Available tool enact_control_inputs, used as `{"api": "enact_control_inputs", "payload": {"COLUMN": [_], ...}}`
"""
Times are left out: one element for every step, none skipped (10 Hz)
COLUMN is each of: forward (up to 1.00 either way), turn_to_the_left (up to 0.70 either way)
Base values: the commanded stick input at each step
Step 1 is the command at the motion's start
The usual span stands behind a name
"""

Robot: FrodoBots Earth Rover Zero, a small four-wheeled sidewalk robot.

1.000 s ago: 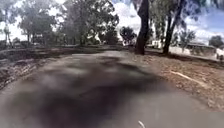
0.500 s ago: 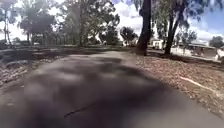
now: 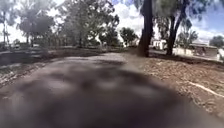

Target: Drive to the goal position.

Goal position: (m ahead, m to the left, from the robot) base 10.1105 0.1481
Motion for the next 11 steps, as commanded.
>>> {"api": "enact_control_inputs", "payload": {"forward": [0.7,0.7,0.7,0.7,0.7,0.7,0.7,0.7,0.7,0.7,0.7], "turn_to_the_left": [0.0,0.0,0.0,0.0,0.0,0.0,0.0,0.0,0.0,0.0,0.0]}}
